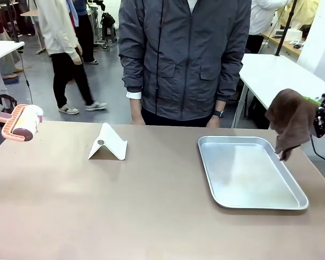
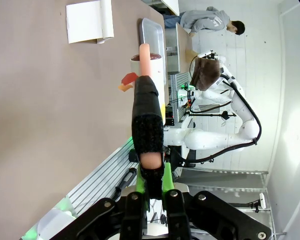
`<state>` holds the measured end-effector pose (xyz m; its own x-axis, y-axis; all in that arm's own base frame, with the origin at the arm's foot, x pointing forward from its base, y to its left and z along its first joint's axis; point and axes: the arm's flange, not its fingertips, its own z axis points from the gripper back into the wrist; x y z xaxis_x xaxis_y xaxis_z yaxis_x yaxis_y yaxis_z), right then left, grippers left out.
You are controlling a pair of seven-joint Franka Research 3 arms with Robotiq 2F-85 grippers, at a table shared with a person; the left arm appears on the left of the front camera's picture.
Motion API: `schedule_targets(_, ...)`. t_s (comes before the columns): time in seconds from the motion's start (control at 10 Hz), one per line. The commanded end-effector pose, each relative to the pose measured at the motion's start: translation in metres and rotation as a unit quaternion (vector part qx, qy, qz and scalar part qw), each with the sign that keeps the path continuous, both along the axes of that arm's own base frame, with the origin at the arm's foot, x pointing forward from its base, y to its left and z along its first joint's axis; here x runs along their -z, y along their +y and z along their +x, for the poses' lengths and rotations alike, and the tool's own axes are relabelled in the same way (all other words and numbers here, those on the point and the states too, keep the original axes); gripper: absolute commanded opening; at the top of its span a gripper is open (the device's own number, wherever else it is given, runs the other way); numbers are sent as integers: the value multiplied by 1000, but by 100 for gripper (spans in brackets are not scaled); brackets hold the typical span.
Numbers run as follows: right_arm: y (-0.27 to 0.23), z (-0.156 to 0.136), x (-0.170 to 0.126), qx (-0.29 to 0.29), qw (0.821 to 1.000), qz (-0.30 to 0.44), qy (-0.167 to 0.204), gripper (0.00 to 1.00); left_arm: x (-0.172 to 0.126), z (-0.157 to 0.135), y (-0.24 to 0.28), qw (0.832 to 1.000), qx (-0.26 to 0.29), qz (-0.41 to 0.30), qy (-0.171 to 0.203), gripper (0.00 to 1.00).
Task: Clean the surface of the table.
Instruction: Clean the area not pointed to by the person.
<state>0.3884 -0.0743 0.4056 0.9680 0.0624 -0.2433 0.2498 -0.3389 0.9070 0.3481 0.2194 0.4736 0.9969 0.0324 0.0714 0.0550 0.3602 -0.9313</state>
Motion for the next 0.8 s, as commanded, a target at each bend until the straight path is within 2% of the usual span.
schedule_targets(0.0, 1, -2, -8, -2, 1000, -5, -9, 4, -5, -1, -2, 1000, -3, -4, 4, 14)
schedule_targets(0.1, 0, 0, 0, 0, 1000, 0, 0, 4, -5, -1, -2, 1000, -3, -4, 4, 14)
schedule_targets(0.3, 29, 11, 13, -4, 997, -81, 12, 4, -5, -1, -2, 1000, -3, -4, 4, 14)
schedule_targets(0.7, 81, 41, 57, 7, 968, -238, 73, 4, -5, -1, -2, 1000, -3, -4, 4, 14)
